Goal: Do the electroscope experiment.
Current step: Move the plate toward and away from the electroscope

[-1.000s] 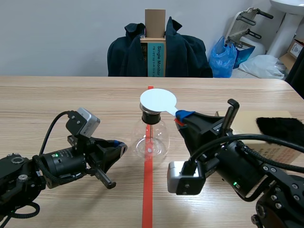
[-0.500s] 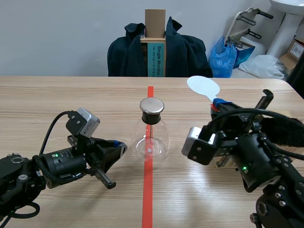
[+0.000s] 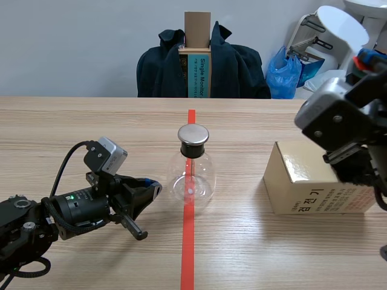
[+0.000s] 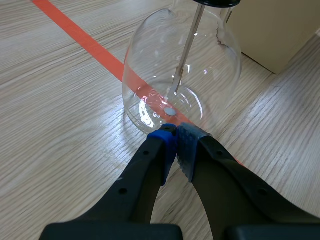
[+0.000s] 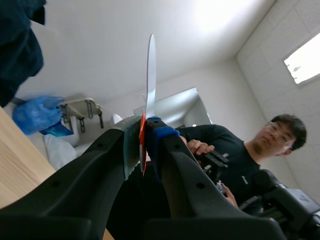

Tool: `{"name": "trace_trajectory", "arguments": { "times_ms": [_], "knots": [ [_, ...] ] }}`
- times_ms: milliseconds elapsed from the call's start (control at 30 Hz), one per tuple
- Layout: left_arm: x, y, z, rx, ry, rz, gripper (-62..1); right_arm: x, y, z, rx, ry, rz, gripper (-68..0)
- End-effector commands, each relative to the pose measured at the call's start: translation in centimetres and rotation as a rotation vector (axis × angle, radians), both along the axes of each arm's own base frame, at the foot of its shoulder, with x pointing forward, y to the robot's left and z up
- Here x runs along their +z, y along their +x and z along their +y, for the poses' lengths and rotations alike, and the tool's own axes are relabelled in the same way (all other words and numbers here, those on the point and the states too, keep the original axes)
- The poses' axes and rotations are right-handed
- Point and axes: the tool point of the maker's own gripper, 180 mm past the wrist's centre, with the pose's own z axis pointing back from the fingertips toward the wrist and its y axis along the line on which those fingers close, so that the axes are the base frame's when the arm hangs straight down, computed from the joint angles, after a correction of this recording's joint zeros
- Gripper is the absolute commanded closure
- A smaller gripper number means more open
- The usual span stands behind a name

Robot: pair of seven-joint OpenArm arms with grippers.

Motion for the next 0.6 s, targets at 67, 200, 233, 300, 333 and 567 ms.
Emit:
{"name": "trace_trajectory", "arguments": {
  "times_ms": [67, 200, 233, 300, 333, 567],
  "knots": [
    [1.3, 0.6, -0.3, 0.000, -0.029, -0.033, -2.7, 1.6, -0.6, -0.8, -0.010, -0.008, -0.043, -0.7],
    [1.3, 0.6, -0.3, 0.000, -0.029, -0.033, -2.7, 2.2, -1.3, -1.4, -0.029, -0.006, -0.052, -0.7],
    [1.3, 0.6, -0.3, 0.000, -0.029, -0.033, -2.7, 2.4, -1.5, -1.6, -0.035, -0.008, -0.056, -0.7],
    [1.3, 0.6, -0.3, 0.000, -0.029, -0.032, -2.7, 2.5, -1.8, -2.0, -0.049, -0.013, -0.068, -0.7],
    [1.3, 0.6, -0.3, 0.000, -0.029, -0.032, -2.7, 2.6, -1.9, -2.2, -0.055, -0.017, -0.071, -0.7],
    [1.8, 0.3, 0.5, 0.004, -0.022, -0.047, -2.7, 2.7, -3.0, -4.0, -0.120, -0.049, -0.094, -0.9]
  ]
}}
